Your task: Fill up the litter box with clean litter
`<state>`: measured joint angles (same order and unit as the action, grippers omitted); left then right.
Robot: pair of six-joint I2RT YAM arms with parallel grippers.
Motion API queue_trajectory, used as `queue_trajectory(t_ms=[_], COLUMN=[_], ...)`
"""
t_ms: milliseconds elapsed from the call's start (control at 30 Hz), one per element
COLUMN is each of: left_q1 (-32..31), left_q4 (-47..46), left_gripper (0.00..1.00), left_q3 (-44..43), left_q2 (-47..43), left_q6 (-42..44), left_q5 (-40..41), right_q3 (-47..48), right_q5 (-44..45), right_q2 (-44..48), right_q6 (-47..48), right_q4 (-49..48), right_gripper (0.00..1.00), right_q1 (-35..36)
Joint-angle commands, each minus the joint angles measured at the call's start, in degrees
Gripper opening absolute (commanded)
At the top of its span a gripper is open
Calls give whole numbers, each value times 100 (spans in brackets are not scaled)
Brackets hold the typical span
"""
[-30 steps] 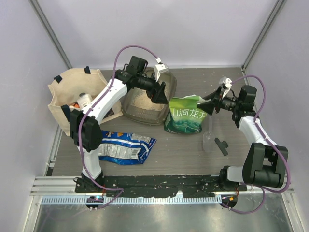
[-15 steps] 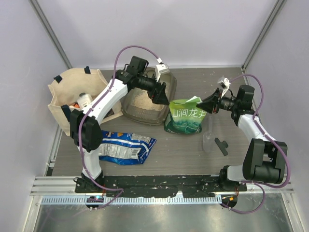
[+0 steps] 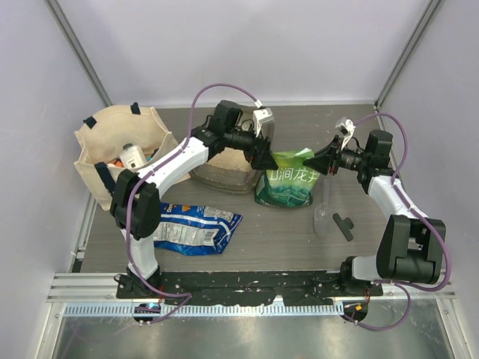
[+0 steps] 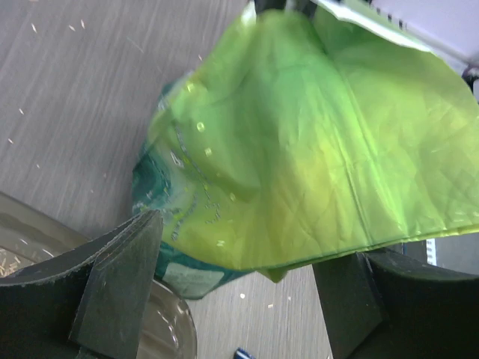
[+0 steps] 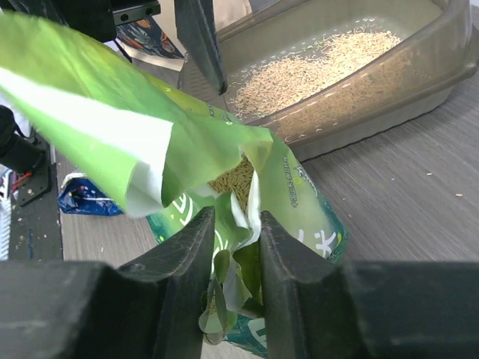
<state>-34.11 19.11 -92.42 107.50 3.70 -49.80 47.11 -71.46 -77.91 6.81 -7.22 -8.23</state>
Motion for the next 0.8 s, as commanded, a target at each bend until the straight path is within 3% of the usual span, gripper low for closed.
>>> queue_trajectory(t_ms=[0, 167, 300, 400, 500, 533, 733, 767], left_q1=[-70, -122, -114, -114, -87, -70, 176, 229], left_q4=[-1314, -1446, -1296, -1252, -1235, -1217, -1164, -1173], left_gripper=[81, 79, 75, 63, 50, 39, 1, 0], left_q3=[-83, -180, -162, -66, 31, 49, 531, 611], left_q2=[-168, -45, -36, -28, -45, -45, -335, -422], left_q6=[-889, -1266, -1302, -1276, -1354, -1407, -2171, -2268], left_q5=[216, 129, 391, 646, 665, 673, 656, 621], right_q3=[114, 9, -202, -220, -10, 69, 948, 1166], right_q5=[-52, 18, 71, 141, 45, 18, -421, -491], right_q2=[127, 136, 101, 39, -48, -75, -268, -286], right_q6=[-215, -338, -924, -1146, -1016, -858, -522, -575], right_q4=[-148, -305, -894, -1194, -861, -686, 1336, 1816], right_gripper=[38, 42, 33, 24, 15, 13, 1, 1], right_q1=[49, 49, 49, 49, 49, 41, -240, -319])
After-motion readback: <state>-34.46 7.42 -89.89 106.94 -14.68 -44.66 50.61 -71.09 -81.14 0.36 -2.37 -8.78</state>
